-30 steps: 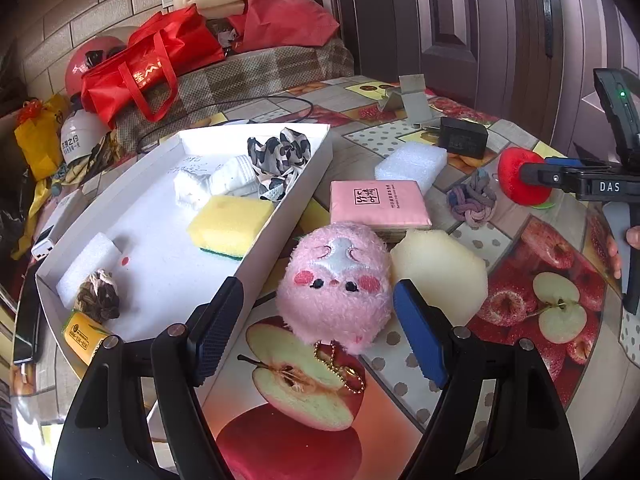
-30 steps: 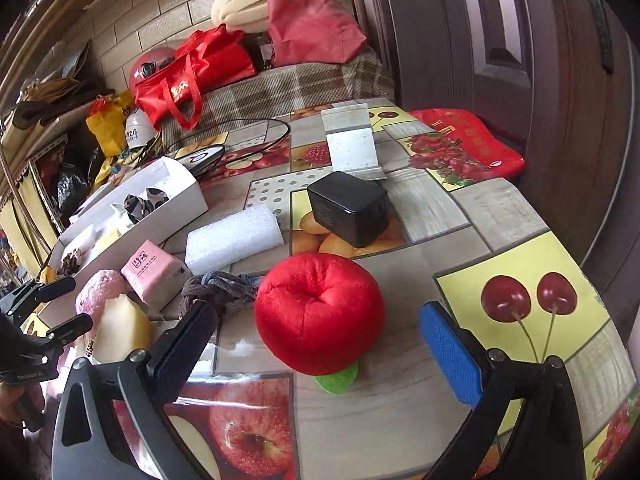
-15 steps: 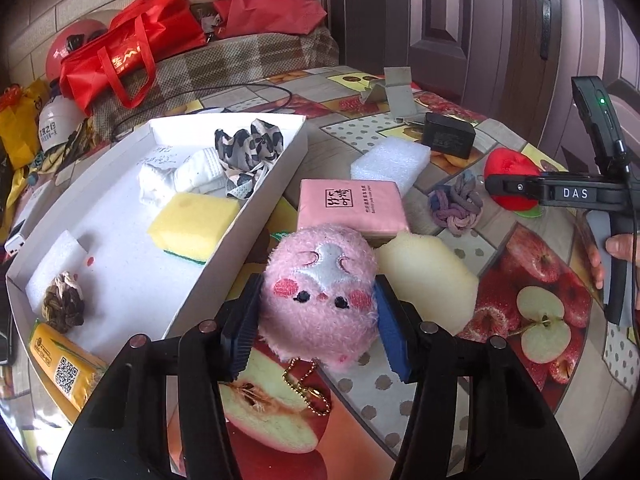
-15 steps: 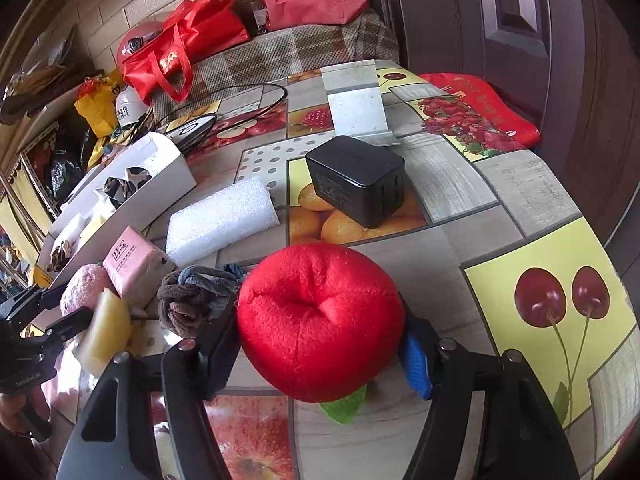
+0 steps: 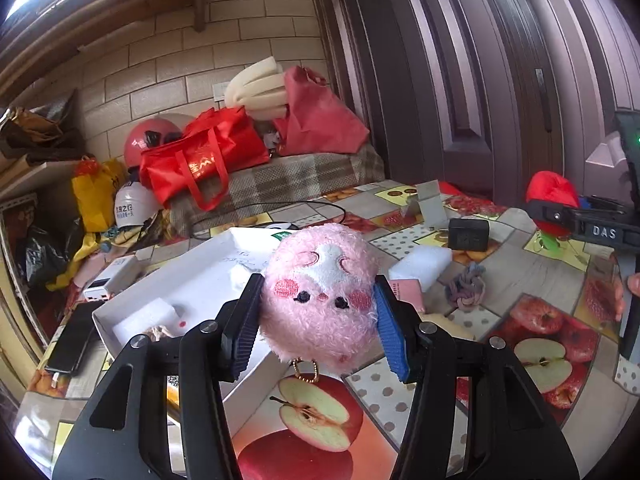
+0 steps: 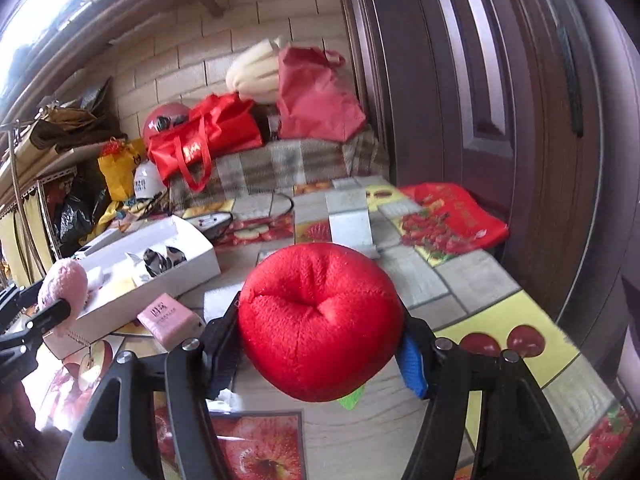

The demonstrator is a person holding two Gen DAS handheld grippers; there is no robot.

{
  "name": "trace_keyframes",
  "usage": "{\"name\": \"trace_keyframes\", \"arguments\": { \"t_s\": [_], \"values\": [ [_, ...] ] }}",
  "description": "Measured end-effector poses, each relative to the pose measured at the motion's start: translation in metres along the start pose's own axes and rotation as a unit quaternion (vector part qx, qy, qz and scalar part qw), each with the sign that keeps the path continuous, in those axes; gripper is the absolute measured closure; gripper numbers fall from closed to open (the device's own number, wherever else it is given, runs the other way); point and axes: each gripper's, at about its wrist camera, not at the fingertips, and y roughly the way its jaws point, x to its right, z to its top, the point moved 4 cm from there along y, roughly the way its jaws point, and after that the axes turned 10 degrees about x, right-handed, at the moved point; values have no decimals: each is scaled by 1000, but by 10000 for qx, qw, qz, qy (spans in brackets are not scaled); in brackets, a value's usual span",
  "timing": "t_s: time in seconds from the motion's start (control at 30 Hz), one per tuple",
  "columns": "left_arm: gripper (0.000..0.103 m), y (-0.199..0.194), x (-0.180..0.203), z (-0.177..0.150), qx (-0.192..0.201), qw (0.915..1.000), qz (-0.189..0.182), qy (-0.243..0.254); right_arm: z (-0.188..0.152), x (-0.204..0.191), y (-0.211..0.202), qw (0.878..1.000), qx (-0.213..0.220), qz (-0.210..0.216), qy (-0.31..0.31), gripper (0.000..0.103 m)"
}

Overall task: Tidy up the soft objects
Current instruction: 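Carry the pink plush with the left tool into the tray while the right tool drops the apple plush there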

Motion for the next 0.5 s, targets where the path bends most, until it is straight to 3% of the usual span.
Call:
{"name": "trace_keyframes", "arguments": {
  "t_s": [0.1, 0.5],
  "values": [
    [50, 2, -9, -1, -66, 9997, 111, -206, 1, -19, -17, 9989, 256, 113, -366, 37],
    [50, 0, -15, -2, -35, 9990, 221, -381, -5, -75, -20, 9950, 244, 705, -666, 37]
  ]
}}
